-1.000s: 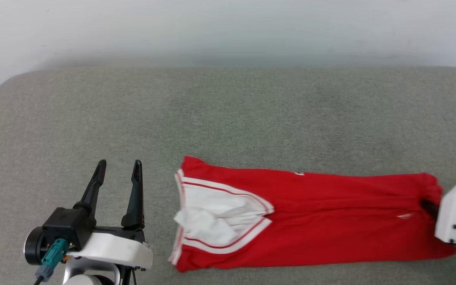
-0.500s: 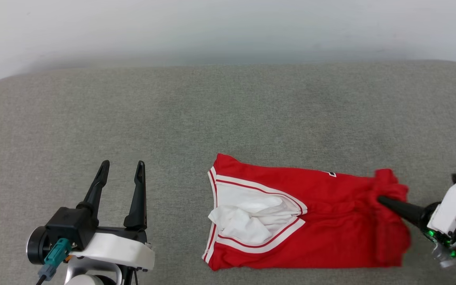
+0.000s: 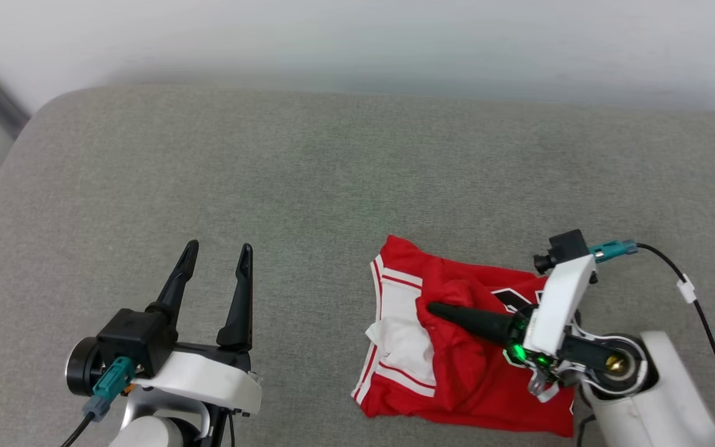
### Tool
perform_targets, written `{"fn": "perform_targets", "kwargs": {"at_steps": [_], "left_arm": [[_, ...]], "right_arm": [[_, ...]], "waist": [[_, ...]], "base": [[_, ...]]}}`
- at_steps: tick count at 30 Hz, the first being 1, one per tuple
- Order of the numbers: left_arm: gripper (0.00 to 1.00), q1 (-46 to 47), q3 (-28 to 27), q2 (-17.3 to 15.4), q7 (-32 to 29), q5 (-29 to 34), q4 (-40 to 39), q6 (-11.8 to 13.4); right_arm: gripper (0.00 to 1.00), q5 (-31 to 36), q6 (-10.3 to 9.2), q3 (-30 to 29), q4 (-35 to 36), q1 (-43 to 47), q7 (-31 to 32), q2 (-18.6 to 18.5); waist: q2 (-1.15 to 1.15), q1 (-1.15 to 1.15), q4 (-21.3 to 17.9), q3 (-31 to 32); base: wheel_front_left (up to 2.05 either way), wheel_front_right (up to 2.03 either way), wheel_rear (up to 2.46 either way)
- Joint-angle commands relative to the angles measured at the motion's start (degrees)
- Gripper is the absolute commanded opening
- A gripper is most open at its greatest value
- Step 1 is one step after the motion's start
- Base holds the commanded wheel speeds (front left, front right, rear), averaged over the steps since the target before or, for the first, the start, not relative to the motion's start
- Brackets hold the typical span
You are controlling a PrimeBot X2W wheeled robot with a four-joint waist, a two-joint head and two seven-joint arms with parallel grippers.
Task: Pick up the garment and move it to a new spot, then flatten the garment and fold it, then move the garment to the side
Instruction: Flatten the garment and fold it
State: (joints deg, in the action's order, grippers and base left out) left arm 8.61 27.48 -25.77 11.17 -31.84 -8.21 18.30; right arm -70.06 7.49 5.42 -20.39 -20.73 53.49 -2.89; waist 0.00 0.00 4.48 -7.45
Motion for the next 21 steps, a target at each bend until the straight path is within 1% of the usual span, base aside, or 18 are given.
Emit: {"fn": "perform_targets", "kwargs": {"at_steps": [1,4,5,6,7,8,12,15,18,21], "left_arm": [[1.0,0.8,0.1,0.3,0.1,0.1,0.3,-0.2],[1.0,1.1,0.1,0.5,0.4,0.0,0.7,-0.4],[1.0,1.2,0.2,0.5,0.5,-0.1,0.9,-0.5],[1.0,1.3,0.2,0.6,0.6,-0.2,1.0,-0.5],[1.0,1.3,0.2,0.7,0.7,-0.3,1.2,-0.5],[1.0,1.2,0.1,0.7,0.8,-0.3,1.4,-0.6],[1.0,1.4,-0.1,0.6,1.1,-0.5,1.9,-0.8],[1.0,1.2,-0.3,0.3,1.2,-0.5,2.2,-0.8],[1.0,1.1,-0.5,0.2,1.2,-0.6,2.6,-0.6],[1.0,0.6,-0.8,0.1,1.3,-0.8,2.9,-0.2]], "right_arm": [[0.0,0.1,0.0,1.6,-1.0,-1.2,-2.1,0.0],[0.0,0.5,0.0,5.7,-3.4,-2.7,-7.0,0.0],[0.04,0.8,0.0,6.6,-4.2,-3.3,-8.9,0.0],[0.31,1.1,0.0,7.7,-5.1,-3.7,-10.9,0.0],[0.76,1.4,0.0,8.6,-5.9,-4.1,-12.5,0.0],[1.0,1.4,0.0,9.7,-6.7,-4.5,-13.8,0.0],[1.0,1.5,0.01,13.2,-7.8,-6.5,-18.0,0.0],[1.0,2.4,0.0,15.5,-5.8,-7.8,-20.0,-0.4],[1.0,6.7,0.01,19.3,-1.2,-9.1,-23.8,-3.6],[1.0,15.3,0.0,23.1,2.5,-9.6,-31.2,-8.2]], "waist": [[0.0,0.0,1.0,-0.5],[0.0,0.0,1.8,-0.9],[0.0,0.0,2.0,-1.1],[0.0,0.0,2.2,-1.3],[0.0,0.0,2.3,-1.4],[0.0,0.0,2.4,-1.5],[0.0,0.0,2.3,-1.7],[0.0,0.0,1.8,-1.6],[0.0,0.0,1.1,-1.3],[0.0,0.0,0.2,-0.7]], "base": [[0.0,0.0,0.0],[0.0,0.0,0.0],[0.0,0.0,0.0],[0.0,0.0,0.0],[0.0,0.0,0.0],[0.0,0.0,0.0],[0.0,0.0,0.0],[0.0,0.0,0.0],[0.0,0.0,0.0],[0.0,0.0,0.0]]}}
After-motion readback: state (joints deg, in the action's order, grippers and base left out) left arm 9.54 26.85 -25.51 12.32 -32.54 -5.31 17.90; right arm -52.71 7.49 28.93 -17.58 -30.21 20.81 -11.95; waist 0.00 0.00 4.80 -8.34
